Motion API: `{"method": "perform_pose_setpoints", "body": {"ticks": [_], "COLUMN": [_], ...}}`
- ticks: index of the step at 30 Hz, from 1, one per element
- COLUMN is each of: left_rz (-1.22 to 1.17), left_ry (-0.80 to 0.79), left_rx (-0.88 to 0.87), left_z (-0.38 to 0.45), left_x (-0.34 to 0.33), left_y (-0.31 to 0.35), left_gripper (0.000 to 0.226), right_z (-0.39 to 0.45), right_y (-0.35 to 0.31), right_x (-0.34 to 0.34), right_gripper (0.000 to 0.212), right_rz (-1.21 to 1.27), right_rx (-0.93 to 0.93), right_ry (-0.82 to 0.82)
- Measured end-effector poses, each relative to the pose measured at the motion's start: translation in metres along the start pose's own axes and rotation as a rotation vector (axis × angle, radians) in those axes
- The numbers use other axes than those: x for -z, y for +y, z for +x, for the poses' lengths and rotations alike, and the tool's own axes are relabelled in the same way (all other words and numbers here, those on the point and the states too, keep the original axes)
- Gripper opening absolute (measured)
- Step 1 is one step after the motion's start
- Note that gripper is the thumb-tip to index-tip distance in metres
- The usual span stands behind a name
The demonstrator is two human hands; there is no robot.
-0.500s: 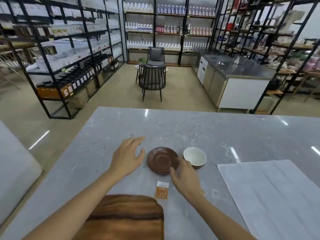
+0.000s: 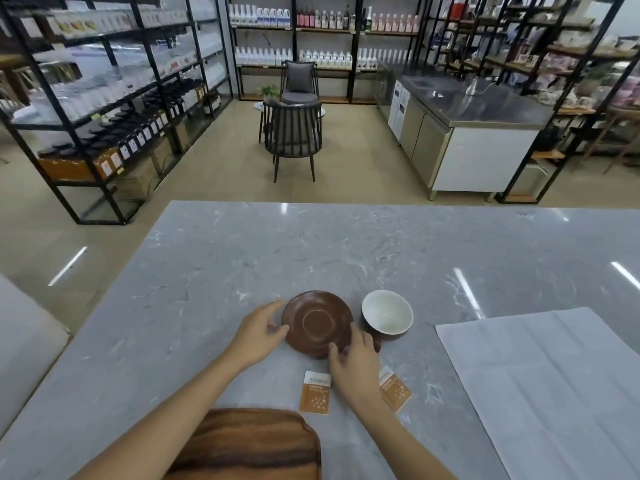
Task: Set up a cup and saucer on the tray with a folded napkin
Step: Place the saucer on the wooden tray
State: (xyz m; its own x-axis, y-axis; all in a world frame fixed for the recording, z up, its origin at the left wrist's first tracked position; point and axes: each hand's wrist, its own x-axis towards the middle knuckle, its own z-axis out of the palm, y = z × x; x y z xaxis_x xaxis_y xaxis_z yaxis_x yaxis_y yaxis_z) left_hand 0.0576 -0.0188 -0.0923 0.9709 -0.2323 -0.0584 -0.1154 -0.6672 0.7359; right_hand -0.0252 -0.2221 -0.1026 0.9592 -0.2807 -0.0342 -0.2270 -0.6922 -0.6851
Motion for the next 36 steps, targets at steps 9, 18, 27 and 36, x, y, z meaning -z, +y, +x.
{"method": "perform_pose_setpoints", "body": {"ticks": [9, 18, 27, 36], "left_rz": [-0.071, -0.219, -0.359, -0.366], "left_ry": [-0.040, 0.013, 0.111, 0.161], "left_rx": [0.055, 0.161, 0.138, 0.084], "left_z": [0.014, -0.002, -0.053, -0.112], "left_x": [-0.014, -0.015, 0.011, 0.030], "left_y": [-0.016, -0.009, 0.005, 0.007], "left_gripper": [0.067, 0.071, 0.068, 0.053], "right_z": [0.001, -0.005, -0.035, -0.085], "right_y": [0.004, 0.002, -0.009, -0.021], "right_x": [-0.013, -0.010, 0.002, 0.007], "right_gripper": [0.058, 0.054, 0.059, 0.046], "right_rz": [0.174, 0.199, 0.294, 0.378], "right_rx": [-0.038, -0.009, 0.079, 0.185], "right_ry": [0.036, 0.039, 0.081, 0.119]}}
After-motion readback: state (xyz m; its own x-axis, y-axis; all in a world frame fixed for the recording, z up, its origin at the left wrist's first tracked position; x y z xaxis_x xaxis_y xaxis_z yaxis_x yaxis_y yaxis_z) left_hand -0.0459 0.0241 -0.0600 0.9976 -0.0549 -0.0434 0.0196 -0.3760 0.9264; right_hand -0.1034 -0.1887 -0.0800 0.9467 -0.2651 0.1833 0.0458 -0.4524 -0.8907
